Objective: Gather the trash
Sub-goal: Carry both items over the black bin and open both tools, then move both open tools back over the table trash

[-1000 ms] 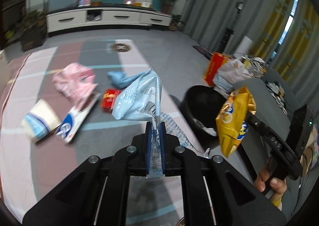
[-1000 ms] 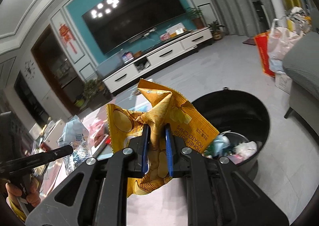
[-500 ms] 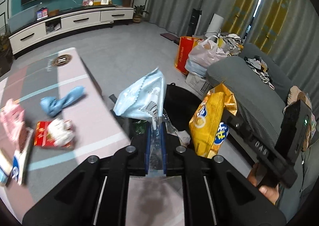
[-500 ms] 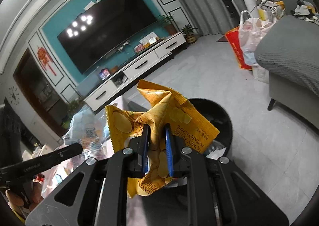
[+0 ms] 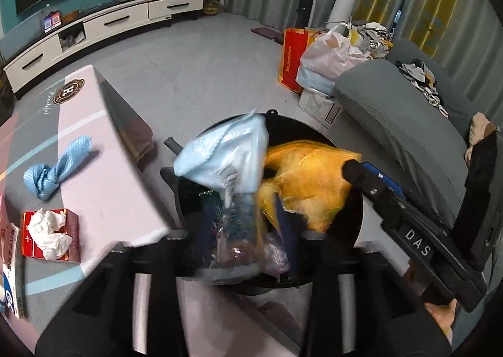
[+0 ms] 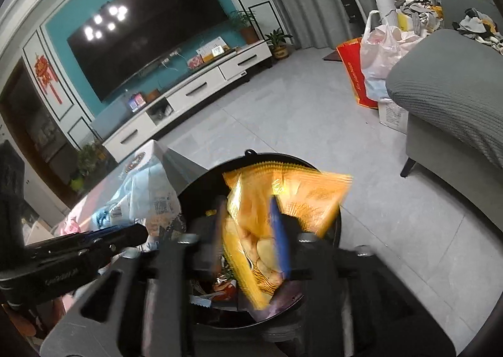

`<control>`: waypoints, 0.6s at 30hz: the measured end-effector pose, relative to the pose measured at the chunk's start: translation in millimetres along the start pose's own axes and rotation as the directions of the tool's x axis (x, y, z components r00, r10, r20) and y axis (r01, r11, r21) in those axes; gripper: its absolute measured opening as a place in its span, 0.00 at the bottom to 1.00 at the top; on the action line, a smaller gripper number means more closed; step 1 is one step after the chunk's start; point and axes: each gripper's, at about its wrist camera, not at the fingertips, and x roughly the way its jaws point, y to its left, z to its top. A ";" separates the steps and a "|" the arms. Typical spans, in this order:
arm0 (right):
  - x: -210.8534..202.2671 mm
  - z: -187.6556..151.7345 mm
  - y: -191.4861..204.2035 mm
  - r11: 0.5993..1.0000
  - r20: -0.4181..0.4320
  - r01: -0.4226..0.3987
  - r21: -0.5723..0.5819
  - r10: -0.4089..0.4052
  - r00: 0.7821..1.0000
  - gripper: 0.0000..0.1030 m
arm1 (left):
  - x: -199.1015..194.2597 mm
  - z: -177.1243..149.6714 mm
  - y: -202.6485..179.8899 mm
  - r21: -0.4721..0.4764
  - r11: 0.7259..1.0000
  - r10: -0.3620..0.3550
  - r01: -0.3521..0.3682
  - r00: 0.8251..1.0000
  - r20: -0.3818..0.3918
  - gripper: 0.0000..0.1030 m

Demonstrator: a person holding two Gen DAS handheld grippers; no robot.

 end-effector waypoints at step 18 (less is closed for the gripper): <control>-40.8 -33.0 25.0 0.999 -0.082 -0.045 0.001 0.045 0.996 0.52 | -89.9 -106.1 66.4 -0.127 0.990 0.060 -0.056 0.998 0.022 0.80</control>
